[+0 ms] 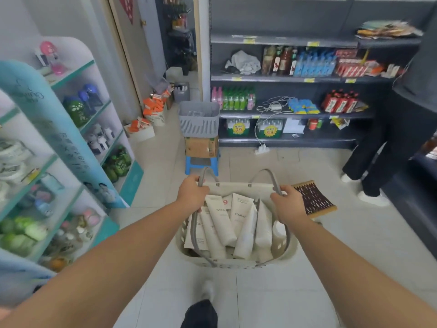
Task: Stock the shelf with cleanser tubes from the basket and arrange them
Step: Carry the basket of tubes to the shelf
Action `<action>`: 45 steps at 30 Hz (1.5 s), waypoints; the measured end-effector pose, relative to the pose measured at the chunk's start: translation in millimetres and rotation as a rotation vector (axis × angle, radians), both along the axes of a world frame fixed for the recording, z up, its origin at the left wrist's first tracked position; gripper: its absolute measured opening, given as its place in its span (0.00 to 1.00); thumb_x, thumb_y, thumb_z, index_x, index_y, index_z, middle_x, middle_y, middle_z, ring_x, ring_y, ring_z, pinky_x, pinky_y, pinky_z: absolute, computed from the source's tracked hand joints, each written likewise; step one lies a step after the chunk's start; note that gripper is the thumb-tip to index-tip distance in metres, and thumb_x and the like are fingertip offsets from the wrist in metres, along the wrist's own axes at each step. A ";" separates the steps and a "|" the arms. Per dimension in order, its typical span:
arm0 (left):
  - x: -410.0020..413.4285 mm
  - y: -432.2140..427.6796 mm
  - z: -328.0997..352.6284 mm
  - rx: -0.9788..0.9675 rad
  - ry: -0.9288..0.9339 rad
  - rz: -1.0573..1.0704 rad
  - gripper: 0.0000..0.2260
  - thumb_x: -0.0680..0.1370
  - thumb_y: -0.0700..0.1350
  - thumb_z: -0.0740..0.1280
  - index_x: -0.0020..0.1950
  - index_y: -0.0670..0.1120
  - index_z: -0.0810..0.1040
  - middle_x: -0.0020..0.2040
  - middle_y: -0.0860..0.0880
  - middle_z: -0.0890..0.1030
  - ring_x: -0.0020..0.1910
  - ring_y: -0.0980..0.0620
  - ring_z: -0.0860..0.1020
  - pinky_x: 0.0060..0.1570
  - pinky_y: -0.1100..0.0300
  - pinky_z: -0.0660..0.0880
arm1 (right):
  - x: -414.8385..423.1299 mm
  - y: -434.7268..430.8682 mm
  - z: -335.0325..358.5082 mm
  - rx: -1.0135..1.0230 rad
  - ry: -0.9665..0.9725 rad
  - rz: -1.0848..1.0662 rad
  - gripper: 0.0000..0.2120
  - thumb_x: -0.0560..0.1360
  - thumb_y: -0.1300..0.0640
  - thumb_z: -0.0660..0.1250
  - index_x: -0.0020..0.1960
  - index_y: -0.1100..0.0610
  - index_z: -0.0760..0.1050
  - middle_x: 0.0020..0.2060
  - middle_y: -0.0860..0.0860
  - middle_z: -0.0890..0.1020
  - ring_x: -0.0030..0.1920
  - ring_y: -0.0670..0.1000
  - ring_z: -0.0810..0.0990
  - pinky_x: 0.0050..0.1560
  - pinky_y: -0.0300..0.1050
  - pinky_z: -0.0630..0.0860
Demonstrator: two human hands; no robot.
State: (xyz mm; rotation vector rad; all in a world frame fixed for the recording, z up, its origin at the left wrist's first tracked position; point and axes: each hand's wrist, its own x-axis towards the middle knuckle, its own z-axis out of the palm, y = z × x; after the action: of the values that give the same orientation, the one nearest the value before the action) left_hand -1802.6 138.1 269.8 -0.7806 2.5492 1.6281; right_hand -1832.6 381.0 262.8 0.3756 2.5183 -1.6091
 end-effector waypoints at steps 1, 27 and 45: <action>-21.8 -4.2 -3.0 -0.004 -0.013 -0.008 0.08 0.77 0.38 0.63 0.55 0.46 0.71 0.41 0.46 0.74 0.25 0.49 0.71 0.19 0.61 0.68 | -21.7 -3.1 -2.4 -0.003 -0.004 -0.005 0.12 0.75 0.59 0.63 0.57 0.54 0.75 0.35 0.53 0.77 0.29 0.52 0.72 0.29 0.45 0.70; -588.1 -51.2 -24.7 -0.024 -0.045 0.001 0.06 0.79 0.39 0.62 0.54 0.47 0.69 0.38 0.46 0.73 0.27 0.50 0.70 0.18 0.62 0.67 | -592.4 -62.8 -14.1 -0.054 -0.072 0.065 0.06 0.78 0.61 0.60 0.55 0.56 0.69 0.34 0.54 0.71 0.27 0.51 0.66 0.22 0.39 0.64; -847.9 -134.8 -13.2 0.222 0.009 0.341 0.04 0.78 0.38 0.61 0.52 0.41 0.69 0.31 0.42 0.70 0.22 0.48 0.68 0.22 0.57 0.72 | -955.5 -166.1 18.4 0.101 0.033 0.498 0.10 0.74 0.55 0.66 0.55 0.54 0.73 0.43 0.55 0.79 0.32 0.51 0.73 0.29 0.42 0.67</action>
State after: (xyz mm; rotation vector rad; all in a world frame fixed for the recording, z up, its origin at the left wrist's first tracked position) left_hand -2650.5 3.4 256.6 -1.2367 2.2790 1.9647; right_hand -2788.1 214.8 281.1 -0.2572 2.4541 -1.3053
